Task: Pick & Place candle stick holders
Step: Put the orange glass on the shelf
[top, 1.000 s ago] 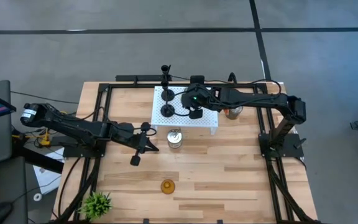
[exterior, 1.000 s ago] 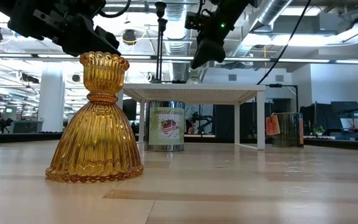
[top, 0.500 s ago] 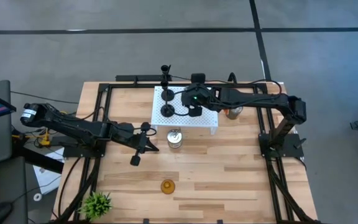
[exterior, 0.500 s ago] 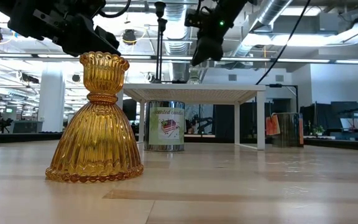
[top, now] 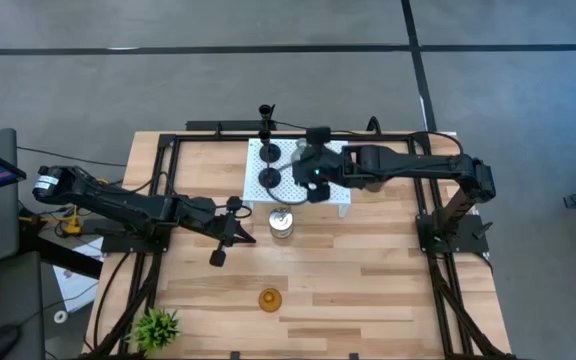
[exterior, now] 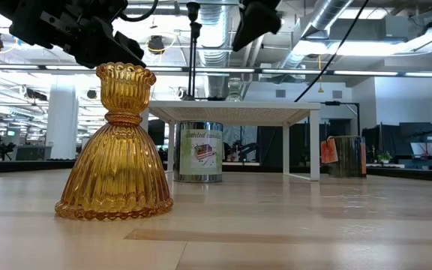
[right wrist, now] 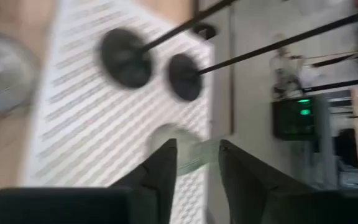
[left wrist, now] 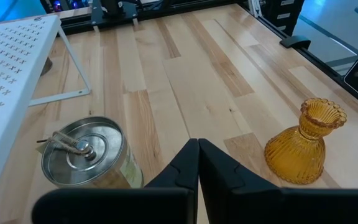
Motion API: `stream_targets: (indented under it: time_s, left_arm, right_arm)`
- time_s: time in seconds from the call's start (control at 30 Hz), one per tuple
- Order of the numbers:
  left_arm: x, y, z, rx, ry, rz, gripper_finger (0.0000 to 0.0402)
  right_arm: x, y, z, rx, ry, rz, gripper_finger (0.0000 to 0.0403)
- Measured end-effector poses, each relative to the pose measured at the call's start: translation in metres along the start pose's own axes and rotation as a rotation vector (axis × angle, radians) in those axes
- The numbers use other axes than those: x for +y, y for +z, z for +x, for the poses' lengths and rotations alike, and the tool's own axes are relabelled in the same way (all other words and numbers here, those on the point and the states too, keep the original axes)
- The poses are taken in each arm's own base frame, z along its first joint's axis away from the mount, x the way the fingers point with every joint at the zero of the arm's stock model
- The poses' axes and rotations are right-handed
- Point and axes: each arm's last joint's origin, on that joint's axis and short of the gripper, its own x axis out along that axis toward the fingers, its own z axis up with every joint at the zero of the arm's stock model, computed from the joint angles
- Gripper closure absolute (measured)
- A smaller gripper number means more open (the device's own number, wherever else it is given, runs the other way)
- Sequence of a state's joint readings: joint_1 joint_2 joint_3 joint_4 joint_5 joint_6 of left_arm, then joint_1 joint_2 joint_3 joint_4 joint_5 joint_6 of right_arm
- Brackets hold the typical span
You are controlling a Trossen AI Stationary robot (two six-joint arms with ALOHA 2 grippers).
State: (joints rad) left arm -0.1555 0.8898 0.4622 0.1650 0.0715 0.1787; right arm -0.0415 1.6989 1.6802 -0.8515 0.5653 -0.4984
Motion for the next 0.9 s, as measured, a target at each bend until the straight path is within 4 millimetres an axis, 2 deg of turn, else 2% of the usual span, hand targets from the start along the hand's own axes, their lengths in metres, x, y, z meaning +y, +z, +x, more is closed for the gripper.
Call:
stream_targets:
  time_s: [0.3,0.53,0.7,0.9]
  left_arm:
    - [0.0,0.0,0.0,0.0,0.0,0.0,0.0392]
    - [0.0,0.0,0.0,0.0,-0.001,0.0,0.0392]
    - [0.0,0.0,0.0,0.003,-0.002,0.0,0.0392]
    - [-0.001,-0.001,0.0,0.007,-0.009,0.0,0.0392]
  right_arm:
    - [0.03,-0.007,-0.017,0.105,0.155,0.004,0.0396]
    - [0.046,0.001,-0.026,0.034,0.278,0.028,0.04]
    - [0.059,0.001,-0.031,-0.098,0.31,0.062,0.0401]
    - [0.077,-0.028,-0.035,-0.28,0.284,0.16,0.0402]
